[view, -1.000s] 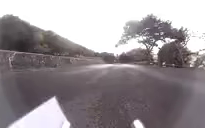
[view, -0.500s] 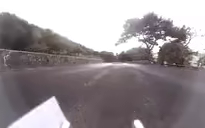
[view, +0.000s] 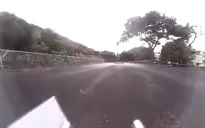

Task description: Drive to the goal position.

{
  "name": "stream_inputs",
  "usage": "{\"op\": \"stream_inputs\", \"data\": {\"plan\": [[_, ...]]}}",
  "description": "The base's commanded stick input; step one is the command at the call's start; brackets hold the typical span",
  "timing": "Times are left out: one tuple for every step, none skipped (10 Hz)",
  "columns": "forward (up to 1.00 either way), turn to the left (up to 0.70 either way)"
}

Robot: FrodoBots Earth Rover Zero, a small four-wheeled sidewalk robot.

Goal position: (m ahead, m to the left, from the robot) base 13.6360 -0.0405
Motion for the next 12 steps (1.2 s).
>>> {"op": "stream_inputs", "data": {"plan": [[1.00,-0.35],[1.00,-0.13],[1.00,0.00],[1.00,0.00],[1.00,0.00],[1.00,0.00],[1.00,0.00],[1.00,0.00],[1.00,0.00],[1.00,0.00],[1.00,0.00],[1.00,0.00]]}}
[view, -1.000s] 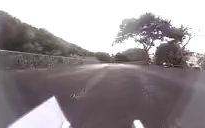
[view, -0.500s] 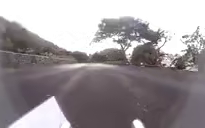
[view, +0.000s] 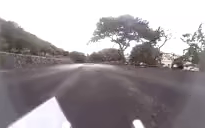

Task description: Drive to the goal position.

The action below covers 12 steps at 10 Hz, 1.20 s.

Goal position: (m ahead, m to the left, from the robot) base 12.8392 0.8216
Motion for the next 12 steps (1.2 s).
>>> {"op": "stream_inputs", "data": {"plan": [[1.00,0.00],[1.00,0.00],[1.00,0.00],[1.00,0.00],[1.00,0.00],[1.00,0.00],[1.00,0.00],[1.00,0.00],[1.00,0.00],[1.00,0.00],[1.00,0.00],[1.00,0.00]]}}
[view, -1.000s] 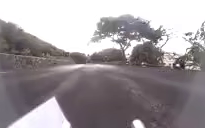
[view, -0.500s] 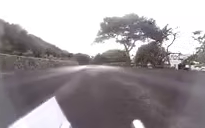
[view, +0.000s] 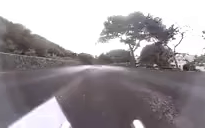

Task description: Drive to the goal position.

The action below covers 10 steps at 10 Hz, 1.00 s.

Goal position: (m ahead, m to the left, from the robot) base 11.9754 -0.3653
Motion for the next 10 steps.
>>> {"op": "stream_inputs", "data": {"plan": [[1.00,0.00],[1.00,0.00],[1.00,0.00],[1.00,0.00],[1.00,0.00],[1.00,0.00],[1.00,0.00],[1.00,0.00],[1.00,0.00],[1.00,0.00]]}}
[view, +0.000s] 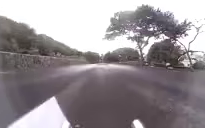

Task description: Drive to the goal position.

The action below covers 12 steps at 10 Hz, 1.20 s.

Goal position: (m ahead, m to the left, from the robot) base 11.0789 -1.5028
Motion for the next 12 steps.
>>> {"op": "stream_inputs", "data": {"plan": [[1.00,0.00],[1.00,0.00],[1.00,0.00],[1.00,0.00],[1.00,0.00],[1.00,0.00],[1.00,0.00],[1.00,0.00],[1.00,0.00],[1.00,0.00],[1.00,0.00],[1.00,0.00]]}}
